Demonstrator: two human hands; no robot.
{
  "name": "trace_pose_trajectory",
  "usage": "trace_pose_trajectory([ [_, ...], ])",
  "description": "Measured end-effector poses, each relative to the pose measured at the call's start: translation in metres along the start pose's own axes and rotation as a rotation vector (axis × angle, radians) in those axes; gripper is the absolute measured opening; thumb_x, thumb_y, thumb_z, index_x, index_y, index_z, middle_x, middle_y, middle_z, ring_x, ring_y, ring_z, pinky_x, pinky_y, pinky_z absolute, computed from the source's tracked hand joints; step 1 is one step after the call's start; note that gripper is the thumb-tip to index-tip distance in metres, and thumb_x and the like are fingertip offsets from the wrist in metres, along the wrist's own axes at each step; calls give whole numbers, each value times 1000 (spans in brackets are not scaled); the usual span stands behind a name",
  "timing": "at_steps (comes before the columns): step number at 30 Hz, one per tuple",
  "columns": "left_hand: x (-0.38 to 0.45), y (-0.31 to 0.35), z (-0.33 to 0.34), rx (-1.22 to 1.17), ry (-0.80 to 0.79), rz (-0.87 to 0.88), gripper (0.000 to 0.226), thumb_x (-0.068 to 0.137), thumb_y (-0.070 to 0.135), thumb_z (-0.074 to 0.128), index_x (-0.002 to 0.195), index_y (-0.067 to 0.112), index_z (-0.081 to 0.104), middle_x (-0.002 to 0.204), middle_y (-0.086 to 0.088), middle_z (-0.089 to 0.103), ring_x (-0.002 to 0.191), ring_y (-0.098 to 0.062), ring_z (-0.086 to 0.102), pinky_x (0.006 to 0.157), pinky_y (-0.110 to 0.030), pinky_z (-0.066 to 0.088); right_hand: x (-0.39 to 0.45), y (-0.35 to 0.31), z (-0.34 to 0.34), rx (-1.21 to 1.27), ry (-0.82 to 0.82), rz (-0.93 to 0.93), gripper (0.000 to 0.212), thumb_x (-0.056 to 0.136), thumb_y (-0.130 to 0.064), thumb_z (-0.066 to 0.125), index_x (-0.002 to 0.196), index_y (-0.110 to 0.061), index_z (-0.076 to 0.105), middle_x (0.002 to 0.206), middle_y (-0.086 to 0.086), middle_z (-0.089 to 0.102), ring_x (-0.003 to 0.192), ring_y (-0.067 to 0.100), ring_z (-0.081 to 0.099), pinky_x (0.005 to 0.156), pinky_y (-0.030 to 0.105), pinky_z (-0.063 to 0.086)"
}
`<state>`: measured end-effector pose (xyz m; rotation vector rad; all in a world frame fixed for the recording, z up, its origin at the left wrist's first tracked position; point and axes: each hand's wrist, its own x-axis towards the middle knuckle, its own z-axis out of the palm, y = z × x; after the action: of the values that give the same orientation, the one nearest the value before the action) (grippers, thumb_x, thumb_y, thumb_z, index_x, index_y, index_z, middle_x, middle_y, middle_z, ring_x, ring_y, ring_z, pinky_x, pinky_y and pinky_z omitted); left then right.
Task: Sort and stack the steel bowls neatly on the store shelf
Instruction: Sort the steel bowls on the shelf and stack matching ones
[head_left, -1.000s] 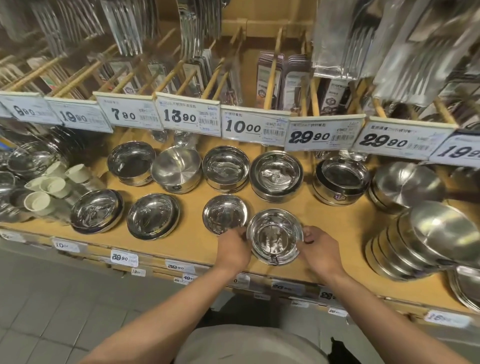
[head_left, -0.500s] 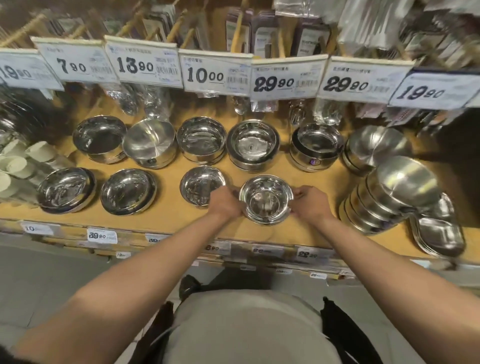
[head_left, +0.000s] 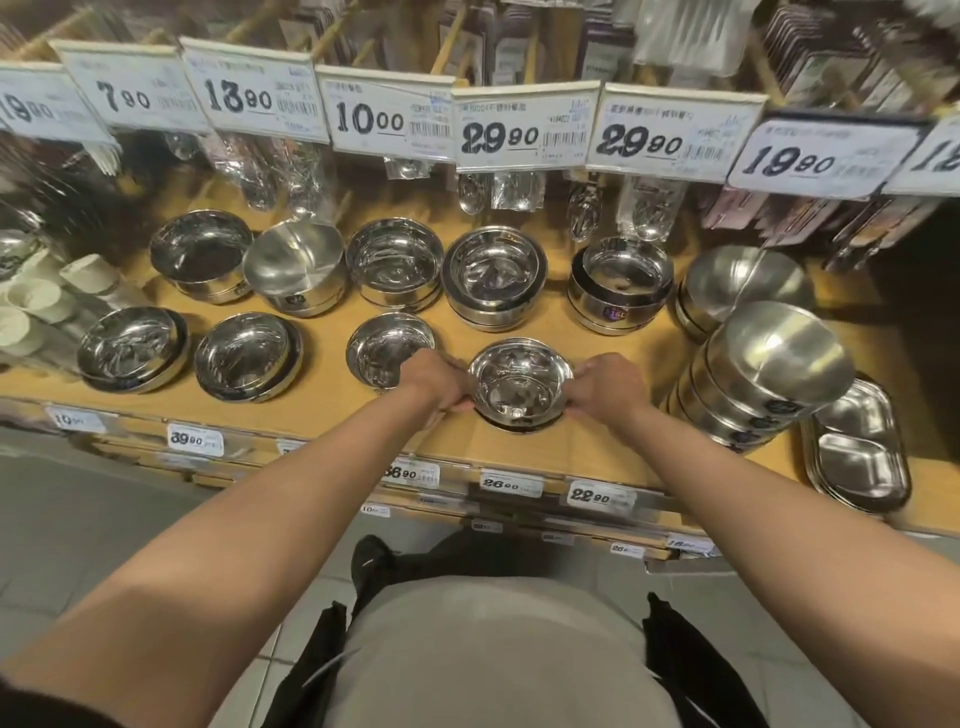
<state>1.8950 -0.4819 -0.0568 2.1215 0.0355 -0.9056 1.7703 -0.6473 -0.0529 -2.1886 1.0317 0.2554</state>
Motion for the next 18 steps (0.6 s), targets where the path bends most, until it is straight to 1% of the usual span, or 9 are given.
trace_pose_trajectory([
  [2, -2, -1, 2, 20, 30, 16, 18, 80, 6, 81, 97, 0, 75, 94, -16, 76, 92, -28, 74, 90, -40, 59, 1, 0, 2, 37, -2, -1, 7, 83, -13, 73, 81, -6, 73, 80, 11, 70, 77, 22, 61, 63, 30, 49],
  [5, -8, -1, 8, 78, 111, 46, 5, 81, 6, 78, 83, 6, 73, 90, -18, 76, 90, -32, 74, 85, -44, 61, 3, 2, 5, 88, 29, -29, 5, 83, -5, 69, 79, -3, 72, 84, 15, 71, 83, 25, 64, 67, 31, 47],
  [8, -10, -4, 13, 200, 171, 112, 19, 83, 11, 75, 70, 17, 63, 91, -16, 76, 89, -32, 73, 84, -43, 60, 3, 6, 9, 227, 68, -88, 17, 85, -1, 66, 69, -6, 68, 81, 18, 71, 82, 31, 66, 76, 40, 53],
  [10, -9, -6, 15, 243, 204, 147, 22, 83, 17, 75, 69, 23, 60, 93, -12, 75, 91, -29, 71, 86, -39, 59, 4, 9, 11, 200, 89, -120, 20, 88, -7, 63, 68, -10, 67, 78, 14, 72, 79, 30, 67, 75, 39, 53],
  [12, -8, -8, 15, 242, 216, 170, 15, 83, 20, 75, 77, 23, 62, 92, -6, 72, 90, -24, 68, 85, -33, 56, 7, 11, 14, 155, 95, -129, 21, 90, -13, 61, 70, -14, 67, 78, 8, 72, 77, 27, 67, 72, 35, 51],
  [14, -6, -9, 15, 238, 212, 182, 14, 83, 19, 75, 90, 19, 62, 89, -3, 68, 86, -22, 67, 79, -30, 55, 11, 13, 17, 155, 88, -116, 18, 93, -19, 62, 78, -17, 71, 81, 3, 73, 80, 22, 65, 69, 30, 44],
  [16, -3, -12, 16, 208, 202, 190, 17, 83, 14, 74, 95, 17, 62, 86, -2, 68, 76, -20, 67, 64, -25, 54, 14, 15, 19, 168, 92, -93, 15, 94, -23, 61, 92, -17, 75, 89, -1, 73, 86, 18, 64, 63, 18, 38],
  [17, -2, -14, 16, 200, 201, 201, 18, 83, 12, 74, 95, 16, 62, 83, 0, 68, 69, -16, 64, 54, -18, 48, 15, 16, 19, 154, 89, -96, 17, 94, -24, 60, 95, -18, 75, 92, -2, 72, 88, 17, 63, 59, 13, 35],
  [18, -2, -16, 16, 203, 201, 215, 17, 83, 11, 74, 93, 17, 62, 79, 3, 66, 65, -13, 61, 48, -12, 41, 14, 17, 20, 122, 82, -106, 18, 95, -26, 59, 97, -17, 75, 95, -1, 72, 90, 17, 62, 57, 13, 33],
])
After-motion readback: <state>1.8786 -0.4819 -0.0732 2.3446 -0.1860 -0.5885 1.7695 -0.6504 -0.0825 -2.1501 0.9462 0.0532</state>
